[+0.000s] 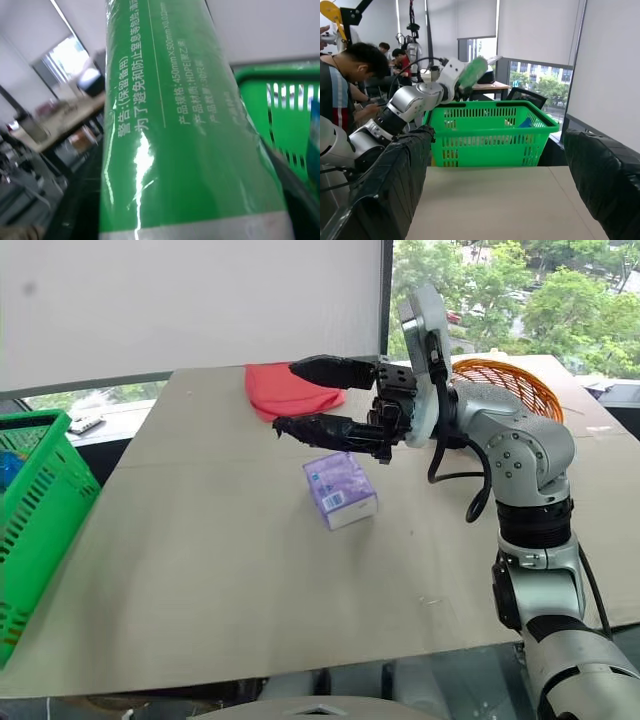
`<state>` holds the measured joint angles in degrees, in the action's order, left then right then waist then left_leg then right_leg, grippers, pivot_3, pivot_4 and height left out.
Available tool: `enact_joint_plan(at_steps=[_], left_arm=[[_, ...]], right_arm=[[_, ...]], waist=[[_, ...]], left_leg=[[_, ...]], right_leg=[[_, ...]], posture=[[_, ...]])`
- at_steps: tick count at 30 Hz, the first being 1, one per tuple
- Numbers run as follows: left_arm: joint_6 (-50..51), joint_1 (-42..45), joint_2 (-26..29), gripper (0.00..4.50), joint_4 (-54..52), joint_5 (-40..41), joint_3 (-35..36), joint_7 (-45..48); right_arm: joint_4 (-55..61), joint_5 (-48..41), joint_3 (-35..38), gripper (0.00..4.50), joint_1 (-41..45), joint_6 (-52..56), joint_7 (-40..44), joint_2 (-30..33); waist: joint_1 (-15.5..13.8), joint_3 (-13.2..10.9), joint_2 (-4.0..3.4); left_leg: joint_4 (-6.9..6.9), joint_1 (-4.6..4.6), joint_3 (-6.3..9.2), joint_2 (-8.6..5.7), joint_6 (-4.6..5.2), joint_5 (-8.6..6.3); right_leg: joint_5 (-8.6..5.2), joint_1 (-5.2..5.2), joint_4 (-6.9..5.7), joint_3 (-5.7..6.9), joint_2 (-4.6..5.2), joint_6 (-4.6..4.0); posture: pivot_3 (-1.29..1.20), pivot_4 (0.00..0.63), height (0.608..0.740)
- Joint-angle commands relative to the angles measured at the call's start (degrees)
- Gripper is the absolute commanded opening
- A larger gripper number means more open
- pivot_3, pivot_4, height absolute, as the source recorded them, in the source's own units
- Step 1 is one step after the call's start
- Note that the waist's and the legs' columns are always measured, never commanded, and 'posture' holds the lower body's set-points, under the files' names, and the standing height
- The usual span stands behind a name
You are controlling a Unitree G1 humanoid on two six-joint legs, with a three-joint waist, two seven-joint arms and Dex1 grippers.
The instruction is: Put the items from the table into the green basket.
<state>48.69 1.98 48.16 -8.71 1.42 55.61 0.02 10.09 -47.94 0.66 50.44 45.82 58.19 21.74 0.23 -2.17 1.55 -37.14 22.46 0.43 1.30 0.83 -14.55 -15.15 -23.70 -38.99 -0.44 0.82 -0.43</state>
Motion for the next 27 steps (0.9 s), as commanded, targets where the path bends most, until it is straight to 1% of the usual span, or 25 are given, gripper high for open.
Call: enact_joint_plan(at_steps=[1,5,6,8,9,12,15,17,19,22,25,27], left_arm=[[0.72,2.74,-0.53,4.45,-1.88,0.55,-0.07,-0.22],[-1.71,6.28,-2.36,4.45,-2.39,2.45,-2.56,1.12],[-2.74,8.26,-3.41,4.45,-2.92,4.07,-3.44,1.88],[-3.44,11.4,-5.27,4.45,-4.6,7.13,-6.02,3.76],[-3.41,12.52,-6.74,4.45,-6.67,9.3,-9.64,6.06],[-0.4,15.6,-12.88,4.45,-12.97,15.65,-20.71,10.46],[5.01,16.78,-19.76,4.45,-17.07,20.06,-31.61,12.11],[8.79,17.05,-25.63,4.45,-18.32,22.7,-36.69,11.24],[10.26,16.89,-31.71,4.45,-18.54,24.01,-41.14,9.83],[10.41,16.21,-36.98,4.45,-16.45,22.91,-45.49,7.63],[13.79,16.25,-41.17,4.45,-13.13,21.29,-46.51,2.83],[14.89,16.08,-43.72,4.45,-11.15,21.43,-46.63,1.44]], right_arm=[[1.21,-0.28,0.91,4.5,0.42,-0.98,-0.43,0.93],[1.72,0.27,0.95,4.5,-0.47,-1.04,-0.82,2.2],[1.76,0.49,0.97,4.5,-0.8,-0.87,-1.14,2.64],[1.54,0.85,1.01,4.5,-1.41,-0.43,-1.8,3.61],[1.04,2.27,0.63,4.5,-2.41,-1.03,-1.7,4.81],[-1.46,8.77,-1.83,4.5,-6.1,-4.52,-0.41,9.21],[-4.67,17.44,-6.15,4.5,-10.33,-9.77,1.54,15.02],[-6.45,22.38,-8.53,4.5,-12.88,-13.66,2.75,18.3],[-7.99,25.91,-9.39,4.5,-14.63,-16.16,1.92,19.98],[-7.83,28.2,-9.44,4.5,-16.72,-18.25,2.19,21.01],[-6.75,29.47,-8.53,4.5,-18.34,-19.15,1.36,21.12],[-6.11,29.43,-7.75,4.5,-18.99,-18.78,0.87,20.98]], waist=[[0.0,0.16,0.18],[0.23,0.31,0.38],[0.2,0.34,0.43],[0.21,0.38,0.48],[0.3,0.38,0.48],[-0.16,0.56,0.4],[0.15,0.61,0.28],[0.59,0.6,0.24],[1.07,0.58,0.16],[1.95,0.57,0.08],[2.65,0.64,-0.05],[2.7,0.6,-0.12]], left_leg=[[0.02,0.0,0.03,0.01,-0.01,0.01],[0.02,0.05,-0.03,-0.02,-0.02,0.01],[0.02,0.08,-0.03,-0.03,-0.02,0.01],[0.01,0.13,-0.01,-0.04,-0.03,0.01],[0.02,0.17,-0.02,-0.04,-0.03,0.01],[0.02,0.2,-0.02,-0.07,-0.03,0.01],[-0.03,0.27,-0.18,-0.13,-0.01,0.02],[-0.09,0.28,-0.25,-0.15,0.01,0.02],[-0.12,0.23,-0.35,-0.13,0.03,0.02],[-0.13,0.17,-0.36,0.0,0.05,0.03],[-0.15,-0.01,-0.35,0.02,0.05,0.03],[-0.15,-0.3,-0.34,0.05,0.06,0.03]], right_leg=[[0.0,0.01,-0.01,0.03,0.0,-0.01],[0.02,0.02,0.05,0.0,0.12,0.01],[0.02,0.01,0.07,0.01,0.13,0.01],[0.02,0.0,0.11,0.05,0.16,0.02],[0.02,-0.01,0.12,0.05,0.17,0.02],[0.02,0.0,0.14,0.06,0.21,0.02],[0.04,0.0,0.18,0.0,0.28,0.06],[0.06,0.0,0.16,-0.05,0.26,0.09],[0.08,-0.01,0.14,-0.16,0.16,0.15],[0.08,-0.01,0.06,-0.25,-0.14,0.15],[0.09,0.08,-0.04,-0.44,-0.53,0.12],[0.09,0.29,-0.09,-0.5,-0.69,0.1]], posture=[[0.03,0.0,0.74],[0.02,0.0,0.74],[0.02,0.0,0.74],[0.01,0.0,0.74],[0.01,0.0,0.74],[0.0,0.0,0.74],[-0.02,0.0,0.74],[-0.04,0.0,0.74],[-0.05,0.0,0.74],[-0.09,0.0,0.74],[-0.1,0.0,0.74],[-0.11,0.0,0.74]])
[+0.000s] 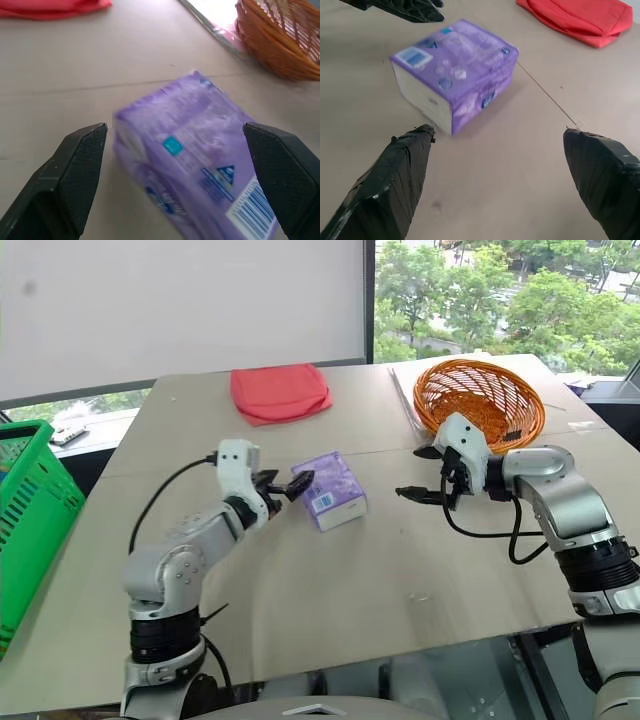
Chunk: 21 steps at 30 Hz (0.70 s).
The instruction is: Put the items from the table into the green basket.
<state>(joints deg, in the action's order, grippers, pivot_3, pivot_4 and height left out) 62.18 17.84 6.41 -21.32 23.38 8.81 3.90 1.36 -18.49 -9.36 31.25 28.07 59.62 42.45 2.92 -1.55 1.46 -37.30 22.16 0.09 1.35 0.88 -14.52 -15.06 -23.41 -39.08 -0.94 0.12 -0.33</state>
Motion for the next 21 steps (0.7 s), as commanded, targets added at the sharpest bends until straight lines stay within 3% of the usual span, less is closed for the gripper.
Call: enact_joint_plan(at_steps=[1,5,6,10,11,12,15,17,21], left_arm=[[2.35,-0.27,-2.47,4.45,2.55,-1.61,-0.84,-3.5],[3.99,-1.44,-4.45,4.45,3.46,-4.03,-0.95,-6.95],[3.13,-1.72,-4.7,4.22,3.44,-4.09,-1.07,-6.77],[2.33,-2.68,-4.78,2.74,2.84,-4.15,-2.12,-6.04],[2.29,-2.75,-4.88,2.6,2.8,-4.04,-2.15,-6.06],[1.72,-2.68,-5.01,1.96,3.03,-4.13,-2.08,-6.2],[0.77,-1.82,-5.46,1.06,4.19,-4.34,-1.29,-6.8],[-0.39,-0.59,-3.13,0.38,4.46,-6.12,-1.38,-7.08],[-4.53,4.26,9.32,0.38,2.96,-12.08,0.6,-7.1]], right_arm=[[2.83,0.33,2.37,4.5,-0.17,-1.22,-0.62,0.51],[2.91,1.4,2.6,4.5,-0.66,-1.95,-1.03,0.83],[3.07,1.32,2.71,4.5,-0.58,-1.78,-1.15,0.67],[4.01,1.12,2.74,4.5,-0.53,-1.24,-1.46,0.23],[4.14,1.08,2.72,4.5,-0.56,-1.19,-1.55,0.16],[4.08,1.13,2.62,4.5,-0.52,-1.23,-1.6,0.06],[3.99,0.93,2.17,4.5,0.2,-1.6,-1.3,-0.69],[5.46,-3.39,3.69,4.5,2.45,1.47,-1.67,-3.61],[8.34,-12.99,6.87,4.5,9.17,9.01,-3.13,-10.32]], waist=[[0.03,-0.03,-0.04],[0.54,0.02,-0.15],[0.63,0.03,-0.18],[1.01,0.05,-0.2],[1.07,0.06,-0.22],[1.07,0.07,-0.23],[1.02,0.09,-0.27],[1.05,0.09,-0.27],[1.55,-0.14,-0.34]], left_leg=[[0.0,-0.14,0.02,0.0,0.0,0.0],[-0.02,-0.46,0.02,-0.02,0.0,0.0],[-0.03,-0.54,0.01,-0.06,0.0,0.0],[-0.06,-0.58,-0.02,-0.11,0.0,0.0],[-0.06,-0.59,-0.02,-0.11,0.0,0.0],[-0.05,-0.59,-0.02,-0.11,0.0,0.0],[-0.05,-0.62,0.0,-0.08,0.0,0.0],[-0.05,-0.63,0.02,-0.09,0.0,0.0],[-0.04,-0.62,0.24,-0.07,0.0,0.0]], right_leg=[[0.0,0.11,0.0,-0.01,-0.05,0.0],[-0.02,0.52,0.13,-0.01,-0.17,0.01],[-0.03,0.65,0.17,-0.01,-0.21,0.02],[-0.02,0.74,0.21,-0.05,-0.19,0.07],[-0.02,0.74,0.21,-0.05,-0.19,0.07],[-0.02,0.74,0.21,-0.07,-0.19,0.07],[-0.02,0.75,0.18,-0.05,-0.21,0.06],[-0.03,0.75,0.16,-0.04,-0.24,0.05],[0.02,0.72,0.12,-0.4,-0.5,-0.01]], posture=[[-0.12,0.0,0.74],[-0.13,0.0,0.74],[-0.13,0.0,0.74],[-0.13,0.0,0.74],[-0.13,0.0,0.74],[-0.12,0.0,0.74],[-0.09,0.0,0.74],[-0.09,0.0,0.74],[-0.06,0.0,0.74]])
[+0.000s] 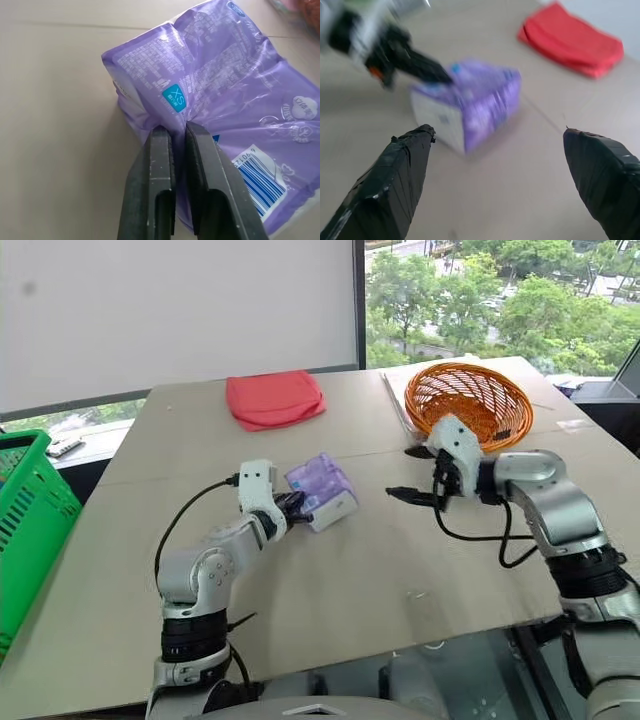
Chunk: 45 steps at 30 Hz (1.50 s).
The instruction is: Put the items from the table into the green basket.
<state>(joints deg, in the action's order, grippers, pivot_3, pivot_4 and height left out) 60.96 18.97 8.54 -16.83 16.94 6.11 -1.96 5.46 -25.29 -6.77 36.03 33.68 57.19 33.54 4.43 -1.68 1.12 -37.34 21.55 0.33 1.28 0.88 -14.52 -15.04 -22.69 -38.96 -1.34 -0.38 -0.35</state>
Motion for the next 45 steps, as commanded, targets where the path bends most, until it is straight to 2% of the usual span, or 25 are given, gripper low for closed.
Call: enact_joint_plan(at_steps=[1,2,3,5,6,8,10,15,23,26,27,30,33,45], left_arm=[[-5.55,4.46,11.09,0.38,-2.19,-6.96,4.31,-0.59],[-6.43,5.05,18.9,0.38,-3.67,-8.34,6.32,2.21],[-7.0,5.27,24.4,0.38,-4.59,-9.07,7.65,4.23],[-5.32,0.8,39.58,0.38,-5.4,-11.94,14.59,9.82],[-4.85,-2.11,44.27,0.38,-5.5,-13.4,18.14,11.8],[-3.21,-7.87,50.02,0.38,-6.18,-14.52,25.21,15.12],[-2.83,-12.67,52.04,0.38,-6.87,-15.21,30.56,17.61],[-6.61,-19.92,51.57,0.38,-5.05,-17.7,39.46,21.0],[-13.1,-21.71,48.01,0.38,-0.59,-17.25,41.38,22.62],[-14.37,-21.62,46.4,1.31,0.16,-17.63,40.77,22.14],[-14.63,-21.53,46.0,1.73,0.42,-17.78,40.65,21.95],[-15.01,-21.87,45.45,3.36,1.54,-18.83,41.25,21.05],[-15.65,-22.26,45.74,4.44,3.13,-20.09,42.7,19.97],[-17.0,-22.39,44.45,4.44,4.01,-20.58,42.88,19.5]], right_arm=[[4.76,-8.49,5.11,4.5,5.64,4.89,-0.97,-2.72],[5.05,-12.43,6.75,4.5,7.49,6.87,-1.25,-4.41],[5.26,-15.14,7.99,4.5,8.75,8.42,-1.54,-5.57],[4.93,-21.22,10.8,4.5,10.87,10.47,-0.73,-7.6],[4.66,-22.7,11.58,4.5,11.41,11.07,-0.55,-8.08],[3.93,-24.29,12.19,4.5,12.15,11.51,-0.28,-8.46],[3.38,-24.56,12.05,4.5,12.51,11.38,-0.11,-8.44],[2.82,-25.49,11.96,4.5,13.0,11.28,0.02,-9.0],[2.52,-26.63,12.16,4.5,14.48,11.53,-0.27,-8.87],[2.86,-26.86,12.19,4.5,14.28,11.57,-0.54,-8.69],[2.9,-26.89,12.21,4.5,14.23,11.58,-0.58,-8.64],[3.14,-27.03,12.33,4.5,14.07,11.64,-0.87,-8.6],[3.39,-27.13,12.46,4.5,13.86,11.84,-1.02,-8.44],[3.21,-26.97,12.28,4.5,13.66,11.7,-1.25,-7.87]], waist=[[0.09,-0.04,0.03],[0.25,-0.18,0.17],[0.25,-0.19,0.2],[-0.93,-0.18,0.19],[-0.69,-0.19,0.22],[-0.55,-0.21,0.19],[-1.63,-0.24,0.13],[-4.52,-0.25,0.14],[-5.19,-0.21,0.14],[-5.14,-0.2,0.15],[-5.1,-0.2,0.15],[-5.05,-0.19,0.16],[-5.04,-0.19,0.16],[-5.07,-0.15,0.13]], left_leg=[[0.0,0.0,0.13,0.0,0.0,0.0],[0.0,-0.15,0.25,0.02,0.0,0.0],[0.1,-0.13,0.32,0.12,0.0,0.0],[0.1,0.04,0.48,0.19,-0.02,-0.01],[0.12,0.18,0.42,0.2,-0.03,-0.01],[0.23,0.47,0.17,0.27,-0.05,-0.01],[0.41,0.48,0.12,0.1,-0.05,-0.01],[0.4,0.5,0.1,-0.23,-0.03,-0.02],[0.32,0.38,0.12,-0.13,-0.02,0.0],[0.43,0.41,0.11,-0.11,-0.02,0.0],[0.46,0.43,0.11,-0.11,-0.03,-0.01],[0.53,0.47,0.1,-0.1,-0.04,-0.02],[0.56,0.45,0.1,-0.1,-0.04,-0.02],[0.59,0.45,0.1,-0.1,-0.05,-0.02]], right_leg=[[0.02,-0.01,0.02,0.03,-0.07,-0.03],[0.01,-0.03,0.0,0.1,-0.13,-0.05],[0.02,-0.14,-0.03,0.08,-0.28,-0.1],[0.05,-0.25,0.07,0.2,-0.41,-0.21],[0.02,-0.41,0.0,0.16,-0.2,-0.26],[0.03,-0.86,-0.06,-0.14,-0.15,-0.27],[-0.04,-0.91,0.08,-0.04,0.28,-0.15],[-0.1,-0.83,0.1,0.14,0.83,0.03],[-0.1,-0.73,-0.02,0.18,0.85,-0.02],[-0.1,-0.78,-0.01,0.17,0.85,-0.03],[-0.09,-0.82,-0.01,0.16,0.85,-0.03],[-0.09,-0.87,0.03,0.16,0.88,-0.03],[-0.09,-0.88,0.02,0.16,0.91,-0.04],[-0.09,-0.88,0.03,0.16,0.98,-0.06]], posture=[[-0.04,0.0,0.74],[-0.02,0.0,0.74],[-0.02,0.0,0.74],[0.01,0.0,0.74],[0.02,0.0,0.74],[0.03,0.0,0.74],[0.03,0.0,0.74],[0.05,0.0,0.74],[0.05,0.0,0.74],[0.05,0.0,0.74],[0.05,0.0,0.74],[0.05,0.0,0.74],[0.04,0.0,0.74],[0.04,0.0,0.74]])
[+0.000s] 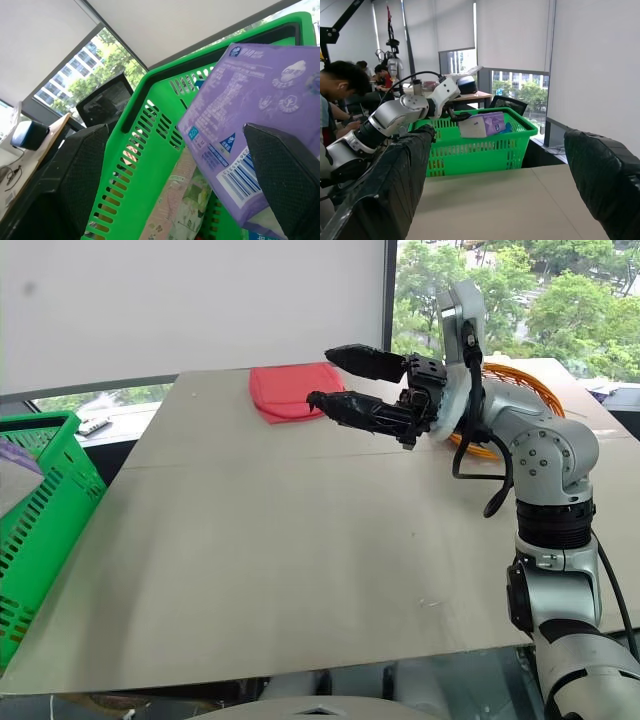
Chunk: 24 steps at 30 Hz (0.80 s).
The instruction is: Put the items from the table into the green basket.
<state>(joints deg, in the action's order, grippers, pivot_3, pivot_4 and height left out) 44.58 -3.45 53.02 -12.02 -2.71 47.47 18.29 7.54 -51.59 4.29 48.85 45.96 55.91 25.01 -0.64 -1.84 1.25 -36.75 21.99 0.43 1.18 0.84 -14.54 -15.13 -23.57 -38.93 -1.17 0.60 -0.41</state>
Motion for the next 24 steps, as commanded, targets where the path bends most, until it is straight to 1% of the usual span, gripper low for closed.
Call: enact_joint_plan(at_steps=[1,5,12,19,24], left_arm=[[-0.56,-0.02,-0.11,4.44,-0.81,-0.99,1.65,-0.81],[0.03,0.93,-0.59,4.44,-0.26,-1.55,2.81,-2.63],[3.78,7.7,-3.65,4.44,0.36,1.08,5.92,-5.7],[3.87,7.84,-3.45,4.44,-0.58,0.88,4.52,-5.58],[-0.74,10.47,-5.65,4.44,-4.29,6.64,1.79,-1.38]], right_arm=[[1.15,-0.68,1.19,4.5,0.83,-0.58,0.05,0.69],[1.23,-0.72,1.12,4.5,0.78,-0.63,-0.07,0.67],[1.33,-0.7,1.1,4.5,0.74,-0.73,-0.24,0.64],[1.39,-0.77,1.25,4.5,0.73,-0.8,-0.53,0.58],[1.54,-0.89,1.37,4.5,0.51,-0.6,-0.64,0.76]], waist=[[0.0,0.0,0.0],[0.0,0.01,0.0],[-0.01,0.05,0.06],[0.13,0.07,0.09],[-0.09,0.09,0.12]], left_leg=[[0.01,0.0,0.0,0.0,0.0,0.0],[0.02,-0.01,0.0,0.0,0.0,0.0],[0.02,0.01,0.0,0.0,0.0,0.0],[0.02,0.0,0.0,0.0,0.0,0.0],[0.01,0.01,-0.01,0.0,0.0,0.0]], right_leg=[[0.0,0.0,0.0,0.0,0.0,0.0],[0.0,-0.01,-0.01,0.0,0.0,-0.01],[0.0,-0.01,0.0,0.02,0.0,0.0],[0.0,-0.01,-0.01,0.02,0.0,0.0],[0.01,0.0,-0.01,0.02,0.01,0.0]], posture=[[0.04,0.0,0.74],[0.04,0.0,0.74],[0.04,0.0,0.74],[0.04,0.0,0.74],[0.04,0.0,0.74]])
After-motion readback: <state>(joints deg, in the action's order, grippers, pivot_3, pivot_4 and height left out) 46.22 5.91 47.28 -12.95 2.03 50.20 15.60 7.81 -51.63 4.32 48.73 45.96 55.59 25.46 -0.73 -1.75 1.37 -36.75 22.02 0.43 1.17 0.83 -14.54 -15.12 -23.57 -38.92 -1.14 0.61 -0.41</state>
